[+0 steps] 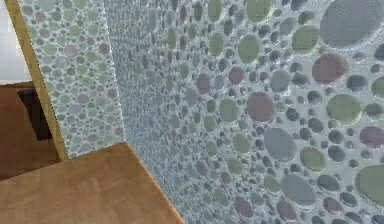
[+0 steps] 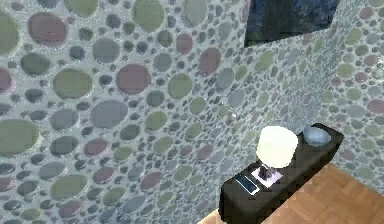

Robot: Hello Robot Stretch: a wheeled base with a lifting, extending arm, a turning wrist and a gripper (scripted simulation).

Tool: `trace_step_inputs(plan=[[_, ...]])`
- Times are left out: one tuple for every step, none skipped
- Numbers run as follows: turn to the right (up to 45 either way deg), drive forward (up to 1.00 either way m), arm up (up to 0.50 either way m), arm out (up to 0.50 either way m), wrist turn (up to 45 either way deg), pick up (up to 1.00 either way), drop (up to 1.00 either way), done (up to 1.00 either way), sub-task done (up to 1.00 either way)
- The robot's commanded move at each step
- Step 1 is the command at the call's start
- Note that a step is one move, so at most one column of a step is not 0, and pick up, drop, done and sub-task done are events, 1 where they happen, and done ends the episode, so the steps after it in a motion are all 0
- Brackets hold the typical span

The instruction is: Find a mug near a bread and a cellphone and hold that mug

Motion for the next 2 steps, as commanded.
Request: trace_step_inputs(plan=[[-33.0,0.0,0.0,0.0,0.0,0.0,0.0,0.0,0.0],[0.0,0.75,0.0,0.0,0.0,0.0,0.0,0.0,0.0]])
